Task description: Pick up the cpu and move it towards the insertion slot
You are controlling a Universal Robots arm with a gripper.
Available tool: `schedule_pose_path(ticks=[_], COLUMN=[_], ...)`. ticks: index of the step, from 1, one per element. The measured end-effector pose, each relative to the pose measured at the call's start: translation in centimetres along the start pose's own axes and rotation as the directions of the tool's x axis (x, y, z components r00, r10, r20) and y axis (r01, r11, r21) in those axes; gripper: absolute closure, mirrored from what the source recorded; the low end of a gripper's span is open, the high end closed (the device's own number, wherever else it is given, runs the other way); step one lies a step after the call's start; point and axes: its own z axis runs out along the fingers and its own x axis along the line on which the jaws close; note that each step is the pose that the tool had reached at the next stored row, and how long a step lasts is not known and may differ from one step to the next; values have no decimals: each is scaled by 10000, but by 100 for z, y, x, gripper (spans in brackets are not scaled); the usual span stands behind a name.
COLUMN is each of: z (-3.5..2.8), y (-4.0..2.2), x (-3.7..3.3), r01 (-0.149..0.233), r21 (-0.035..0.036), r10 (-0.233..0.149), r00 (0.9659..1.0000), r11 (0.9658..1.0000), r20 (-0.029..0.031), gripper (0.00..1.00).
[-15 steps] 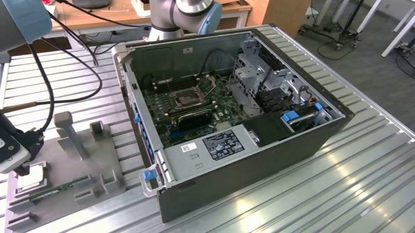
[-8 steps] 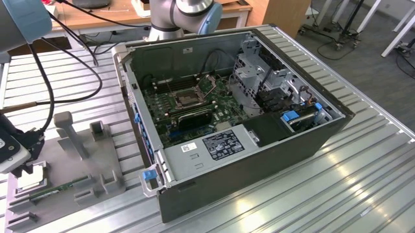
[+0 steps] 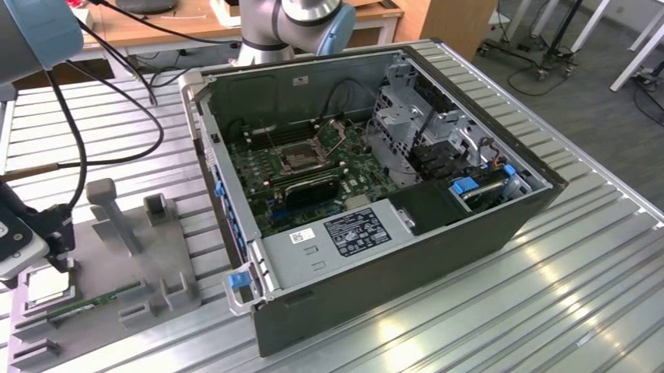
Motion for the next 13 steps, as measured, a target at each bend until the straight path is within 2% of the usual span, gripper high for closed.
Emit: schedule_pose_path(ticks=[1, 2, 5, 6, 7, 12, 13], z=[1, 1, 1, 1, 2, 3, 19], y=[0, 0, 0, 0, 0, 0, 0], x=[0, 0, 0, 0, 0, 0, 0], r01=[0, 0, 0, -1, 0, 0, -1], r21=[-1, 0, -1, 0, 0, 0, 0], r10=[0, 0, 0, 1, 0, 0, 1], r00=[10000, 10000, 10000, 10000, 10000, 10000, 10000], r11=[10000, 10000, 10000, 10000, 10000, 10000, 10000], r20=[0, 0, 1, 0, 0, 0, 0], gripper=[42, 42, 24, 24, 18, 18, 18])
